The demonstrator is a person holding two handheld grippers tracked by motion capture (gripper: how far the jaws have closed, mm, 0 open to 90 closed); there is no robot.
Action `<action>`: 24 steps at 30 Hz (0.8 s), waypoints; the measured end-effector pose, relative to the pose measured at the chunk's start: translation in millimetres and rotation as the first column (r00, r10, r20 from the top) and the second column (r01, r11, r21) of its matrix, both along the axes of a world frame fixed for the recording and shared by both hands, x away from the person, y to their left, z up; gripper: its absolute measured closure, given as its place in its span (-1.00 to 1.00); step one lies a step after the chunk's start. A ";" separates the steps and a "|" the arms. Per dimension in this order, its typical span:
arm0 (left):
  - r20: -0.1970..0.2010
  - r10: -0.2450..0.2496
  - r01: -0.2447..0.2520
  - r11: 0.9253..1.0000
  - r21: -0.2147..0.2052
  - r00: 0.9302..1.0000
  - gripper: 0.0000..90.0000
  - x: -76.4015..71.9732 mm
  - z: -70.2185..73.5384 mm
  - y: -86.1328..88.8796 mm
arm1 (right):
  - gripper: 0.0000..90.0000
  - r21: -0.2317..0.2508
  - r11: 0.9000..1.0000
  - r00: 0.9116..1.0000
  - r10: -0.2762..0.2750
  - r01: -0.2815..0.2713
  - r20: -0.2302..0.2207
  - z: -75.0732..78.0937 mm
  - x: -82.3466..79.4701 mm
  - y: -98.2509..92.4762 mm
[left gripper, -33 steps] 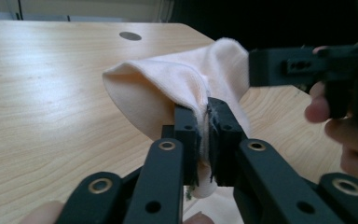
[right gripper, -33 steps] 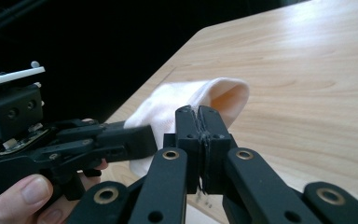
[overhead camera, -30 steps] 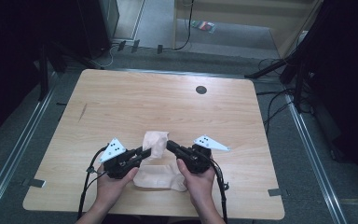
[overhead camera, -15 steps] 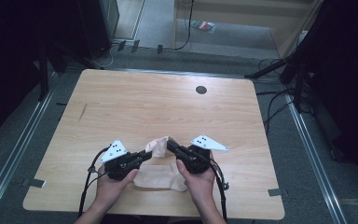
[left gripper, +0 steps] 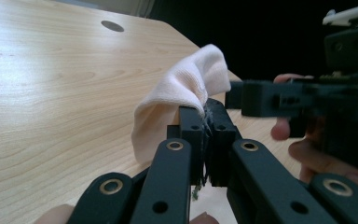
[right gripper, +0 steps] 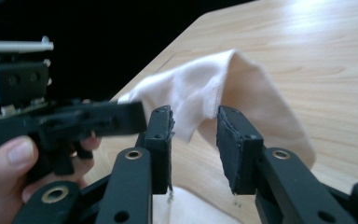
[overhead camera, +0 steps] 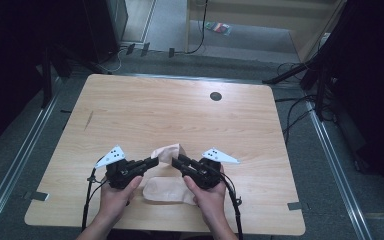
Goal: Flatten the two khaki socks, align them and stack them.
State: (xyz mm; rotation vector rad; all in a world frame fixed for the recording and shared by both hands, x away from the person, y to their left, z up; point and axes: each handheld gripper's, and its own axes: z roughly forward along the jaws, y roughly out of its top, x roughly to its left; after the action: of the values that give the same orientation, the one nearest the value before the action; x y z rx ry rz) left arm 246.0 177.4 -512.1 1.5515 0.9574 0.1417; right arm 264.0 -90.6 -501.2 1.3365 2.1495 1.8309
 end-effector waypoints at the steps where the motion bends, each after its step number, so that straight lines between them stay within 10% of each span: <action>1: 0.001 -0.006 0.006 1.000 -0.009 1.000 0.97 0.2 0.3 1.0 | 0.46 -0.005 1.000 1.000 0.009 -0.009 0.007 -1.8 0.6 1.9; 17: 0.032 -0.096 0.098 0.992 -0.075 0.995 0.98 -2.6 1.3 -0.7 | 0.18 0.124 0.990 0.997 0.071 -0.067 -0.026 -17.0 14.0 -1.1; 24: 0.048 -0.102 0.103 0.995 -0.005 0.994 0.95 -4.1 -0.8 -2.5 | 0.95 0.181 0.978 0.994 0.102 -0.106 0.034 -10.5 10.0 -7.3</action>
State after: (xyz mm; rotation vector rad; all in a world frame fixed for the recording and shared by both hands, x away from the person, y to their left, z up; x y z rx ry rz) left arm 242.0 175.0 -512.9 1.5800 0.8379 0.1018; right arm 273.9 -97.9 -511.6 1.2458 2.1226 2.1177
